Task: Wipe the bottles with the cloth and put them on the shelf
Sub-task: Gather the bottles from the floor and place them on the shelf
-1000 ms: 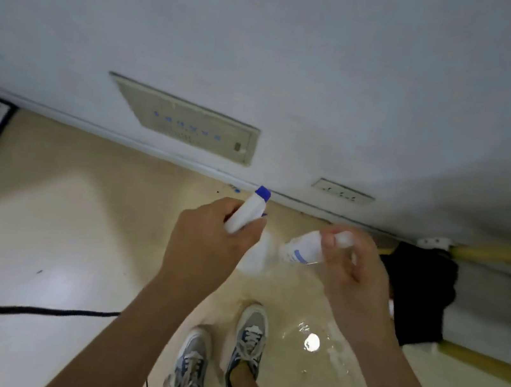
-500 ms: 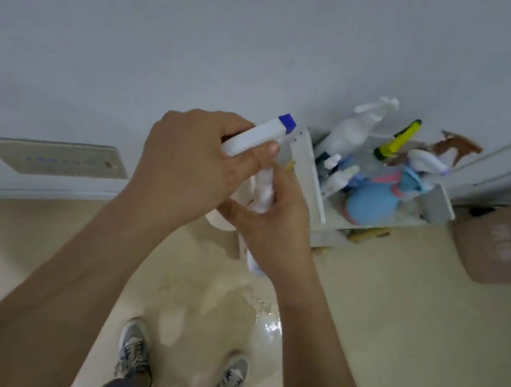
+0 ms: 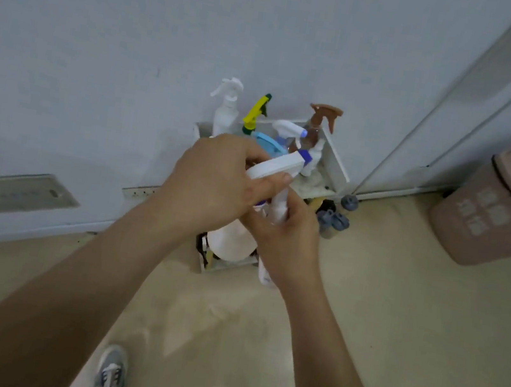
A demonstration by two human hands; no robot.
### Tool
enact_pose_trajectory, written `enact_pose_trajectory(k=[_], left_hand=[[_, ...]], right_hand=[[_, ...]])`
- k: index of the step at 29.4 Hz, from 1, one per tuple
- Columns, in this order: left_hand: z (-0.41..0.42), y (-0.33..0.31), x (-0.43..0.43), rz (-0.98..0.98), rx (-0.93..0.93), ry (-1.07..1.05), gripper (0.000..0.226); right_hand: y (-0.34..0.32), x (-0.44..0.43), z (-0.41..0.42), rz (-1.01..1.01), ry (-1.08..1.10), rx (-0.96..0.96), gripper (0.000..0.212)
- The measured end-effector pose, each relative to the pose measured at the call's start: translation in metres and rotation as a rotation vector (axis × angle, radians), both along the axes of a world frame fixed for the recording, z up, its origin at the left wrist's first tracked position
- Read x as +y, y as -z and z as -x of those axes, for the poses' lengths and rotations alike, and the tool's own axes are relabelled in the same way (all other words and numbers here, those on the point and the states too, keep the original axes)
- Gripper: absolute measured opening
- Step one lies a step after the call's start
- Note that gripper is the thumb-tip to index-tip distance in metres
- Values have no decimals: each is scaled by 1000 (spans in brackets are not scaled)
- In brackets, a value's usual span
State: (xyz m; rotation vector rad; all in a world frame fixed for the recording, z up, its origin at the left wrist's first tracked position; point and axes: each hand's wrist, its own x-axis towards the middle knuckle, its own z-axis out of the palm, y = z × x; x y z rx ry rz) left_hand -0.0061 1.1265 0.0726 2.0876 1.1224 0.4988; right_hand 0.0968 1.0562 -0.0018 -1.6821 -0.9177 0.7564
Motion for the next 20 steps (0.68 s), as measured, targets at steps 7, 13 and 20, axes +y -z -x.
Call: enact_pose_trajectory(k=[7,13,20], left_hand=[[-105,-46,-9,170,20,353,36],[-167,-31,35,273,-28,445,21],[-217,9,124,71,28,304,35]], right_hand=[[-28,-33,-109,-100,110,97,22],[-47,10,-177,-87,98,83,15],[-35,86,-209,-38,283,237,4]])
